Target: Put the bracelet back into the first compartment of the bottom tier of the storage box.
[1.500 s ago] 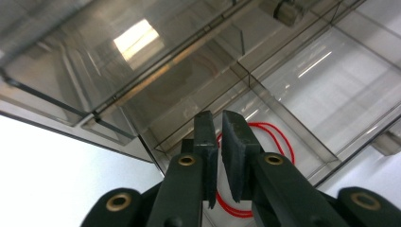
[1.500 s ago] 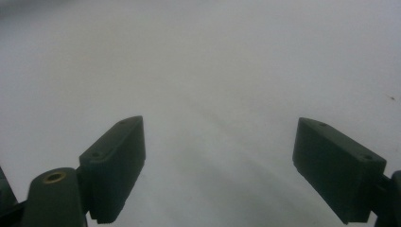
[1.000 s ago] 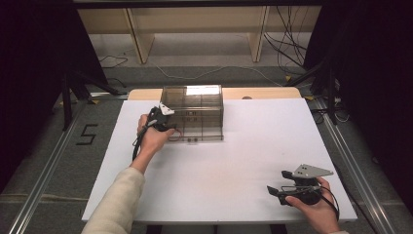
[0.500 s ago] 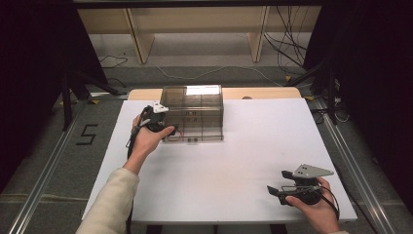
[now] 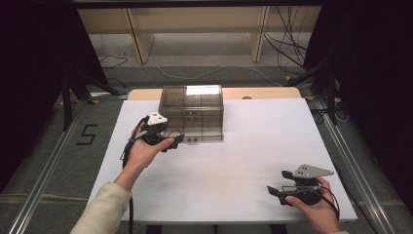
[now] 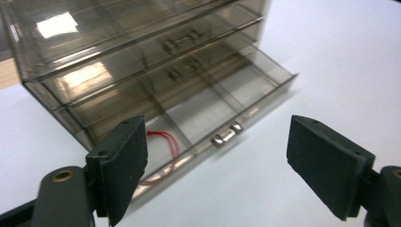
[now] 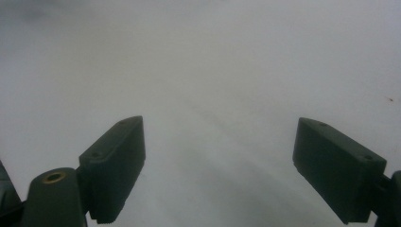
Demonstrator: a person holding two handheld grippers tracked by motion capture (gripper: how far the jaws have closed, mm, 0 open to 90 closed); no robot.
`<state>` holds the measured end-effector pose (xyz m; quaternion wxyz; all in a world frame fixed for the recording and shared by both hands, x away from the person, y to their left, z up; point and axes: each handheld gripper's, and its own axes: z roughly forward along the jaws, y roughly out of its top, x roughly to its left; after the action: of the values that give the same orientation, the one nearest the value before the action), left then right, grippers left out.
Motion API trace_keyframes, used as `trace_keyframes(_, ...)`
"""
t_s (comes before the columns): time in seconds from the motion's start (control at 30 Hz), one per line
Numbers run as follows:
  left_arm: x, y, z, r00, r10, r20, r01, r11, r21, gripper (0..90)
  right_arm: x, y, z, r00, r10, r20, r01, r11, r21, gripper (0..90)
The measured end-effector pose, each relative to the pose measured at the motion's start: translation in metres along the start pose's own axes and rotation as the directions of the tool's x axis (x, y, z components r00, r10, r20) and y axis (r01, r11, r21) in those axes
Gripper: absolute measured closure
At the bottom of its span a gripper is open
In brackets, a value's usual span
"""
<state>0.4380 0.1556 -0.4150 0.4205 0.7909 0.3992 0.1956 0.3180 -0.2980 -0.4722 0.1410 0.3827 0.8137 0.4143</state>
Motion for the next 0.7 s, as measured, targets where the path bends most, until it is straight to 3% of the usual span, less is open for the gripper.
trace_keyframes(0.2, -0.014, -0.016, -0.008, 0.9986, 0.038, 0.036, -0.038, 0.9993, -0.005, 18.0, 0.000, 0.000, 0.000, 1.0000, 0.001, -0.003, -0.001, 1.000, -0.001, 18.3)
trace_keyframes(0.37, -0.024, -0.036, -0.014, 0.9940, 0.077, 0.077, -0.078, 0.9969, 0.005, 18.2, 0.001, 0.000, -0.001, 1.0000, -0.002, 0.001, 0.002, 1.000, 0.003, 18.3)
trace_keyframes(0.7, -0.042, -0.078, -0.030, 0.9886, 0.113, 0.099, -0.112, 0.9935, -0.019, 18.7, 0.001, 0.000, -0.001, 0.9999, -0.010, -0.003, 0.010, 1.000, 0.008, 18.3)
